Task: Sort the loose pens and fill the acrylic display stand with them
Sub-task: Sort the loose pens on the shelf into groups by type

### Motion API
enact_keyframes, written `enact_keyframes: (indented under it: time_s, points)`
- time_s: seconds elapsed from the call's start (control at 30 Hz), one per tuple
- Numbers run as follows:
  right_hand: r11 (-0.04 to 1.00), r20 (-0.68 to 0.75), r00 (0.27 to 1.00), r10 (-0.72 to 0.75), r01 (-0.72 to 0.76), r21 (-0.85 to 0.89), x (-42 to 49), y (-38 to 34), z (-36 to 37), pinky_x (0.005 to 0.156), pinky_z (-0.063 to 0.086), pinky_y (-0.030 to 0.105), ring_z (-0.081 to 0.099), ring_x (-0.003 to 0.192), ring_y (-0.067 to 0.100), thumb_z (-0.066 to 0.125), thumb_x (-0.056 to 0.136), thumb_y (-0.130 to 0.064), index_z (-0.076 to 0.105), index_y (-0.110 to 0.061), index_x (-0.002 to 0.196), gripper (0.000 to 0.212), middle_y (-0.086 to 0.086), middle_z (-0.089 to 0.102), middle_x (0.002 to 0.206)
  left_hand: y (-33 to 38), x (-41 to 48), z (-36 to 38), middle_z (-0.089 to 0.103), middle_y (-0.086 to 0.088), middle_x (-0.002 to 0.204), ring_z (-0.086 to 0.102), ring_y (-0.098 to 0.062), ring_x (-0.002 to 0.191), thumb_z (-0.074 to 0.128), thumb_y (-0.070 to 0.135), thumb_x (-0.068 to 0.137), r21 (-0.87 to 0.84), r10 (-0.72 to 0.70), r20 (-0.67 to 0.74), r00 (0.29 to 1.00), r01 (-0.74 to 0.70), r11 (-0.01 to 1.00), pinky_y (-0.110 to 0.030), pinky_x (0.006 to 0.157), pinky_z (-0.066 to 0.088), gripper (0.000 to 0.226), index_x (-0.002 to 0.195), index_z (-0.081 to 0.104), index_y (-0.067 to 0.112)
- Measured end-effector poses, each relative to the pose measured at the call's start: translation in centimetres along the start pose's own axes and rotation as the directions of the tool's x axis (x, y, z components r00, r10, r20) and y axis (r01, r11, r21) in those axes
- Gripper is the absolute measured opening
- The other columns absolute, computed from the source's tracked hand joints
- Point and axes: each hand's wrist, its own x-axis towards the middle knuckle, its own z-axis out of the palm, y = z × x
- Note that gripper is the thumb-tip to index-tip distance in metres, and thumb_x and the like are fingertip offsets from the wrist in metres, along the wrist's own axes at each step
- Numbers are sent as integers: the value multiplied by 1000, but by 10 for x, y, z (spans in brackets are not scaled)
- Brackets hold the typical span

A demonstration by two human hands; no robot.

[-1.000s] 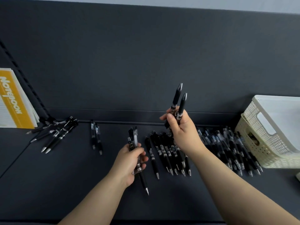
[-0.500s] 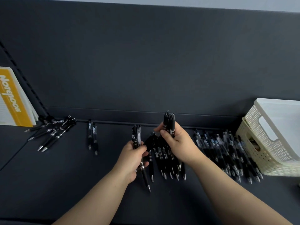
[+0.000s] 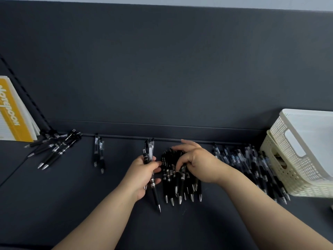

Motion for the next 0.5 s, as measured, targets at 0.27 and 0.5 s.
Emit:
enact_keyframes:
  time_s: [0.27,0.5]
  points:
    - [990,-111,984,139,-136,34,-17,1,8,101,18,4,39,133,9,48,86,2,67,-16,106,32,0,50,137,5,-5,0,69,-8,101,64,-17,85,56,6,92,-94,-28,56,998,33,995,-29,61,50,11,99,55,14]
    - [857,-288,900,326,-152,493,-24,-48,15,64,41,6,56,65,-3,63,87,-15,61,-32,84,17,-12,64,72,14,-19,-2,62,-3,72,54,-13,58,53,28,93,-235,-49,267,962,115,965,-23,45,45,19,98,65,14]
